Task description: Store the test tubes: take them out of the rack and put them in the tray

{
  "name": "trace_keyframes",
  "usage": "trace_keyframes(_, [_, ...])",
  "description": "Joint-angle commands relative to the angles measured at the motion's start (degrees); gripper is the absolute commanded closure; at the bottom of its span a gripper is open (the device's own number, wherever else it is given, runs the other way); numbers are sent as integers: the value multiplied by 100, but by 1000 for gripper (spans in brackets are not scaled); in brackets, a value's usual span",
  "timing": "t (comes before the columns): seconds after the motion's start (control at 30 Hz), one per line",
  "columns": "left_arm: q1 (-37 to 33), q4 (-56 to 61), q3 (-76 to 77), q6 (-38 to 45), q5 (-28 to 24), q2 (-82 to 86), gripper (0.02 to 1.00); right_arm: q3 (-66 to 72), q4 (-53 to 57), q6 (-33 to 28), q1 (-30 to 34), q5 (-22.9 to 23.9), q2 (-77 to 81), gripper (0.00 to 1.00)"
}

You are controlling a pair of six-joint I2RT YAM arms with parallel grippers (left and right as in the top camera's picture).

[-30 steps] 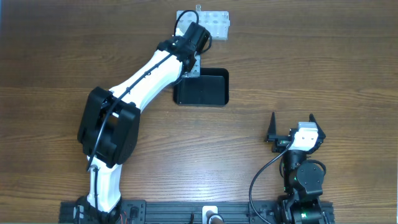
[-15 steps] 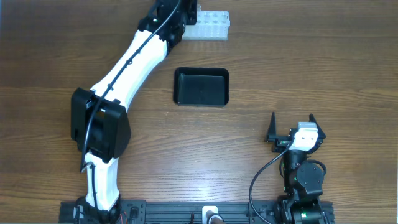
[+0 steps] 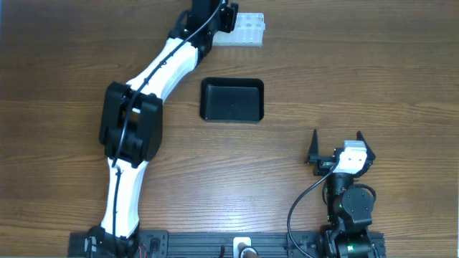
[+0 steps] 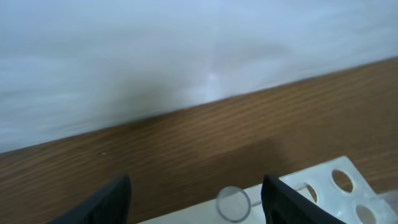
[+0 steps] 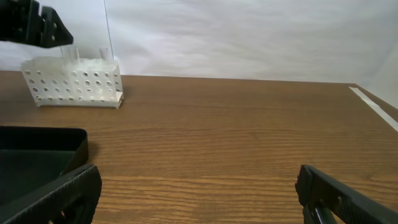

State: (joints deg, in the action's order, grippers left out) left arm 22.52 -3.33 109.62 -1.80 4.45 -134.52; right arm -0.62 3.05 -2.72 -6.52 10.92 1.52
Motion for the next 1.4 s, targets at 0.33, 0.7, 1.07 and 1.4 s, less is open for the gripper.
trace_keyframes(0.33, [-42,339,28,164,-264,-225,345,31,17,50,-35,-13,-4,9])
trace_keyframes(0.7, [-66,621,28,160,-245,-428,373,31,17,50,-35,-13,-4,9])
trace_keyframes(1.07, [-109,752,42,155,-247,-428,391,31,17,50,-35,-13,-4,9])
trace_keyframes(1.4, [-173,739,66,136,-254,-428,391,31,17,50,-35,-13,-4,9])
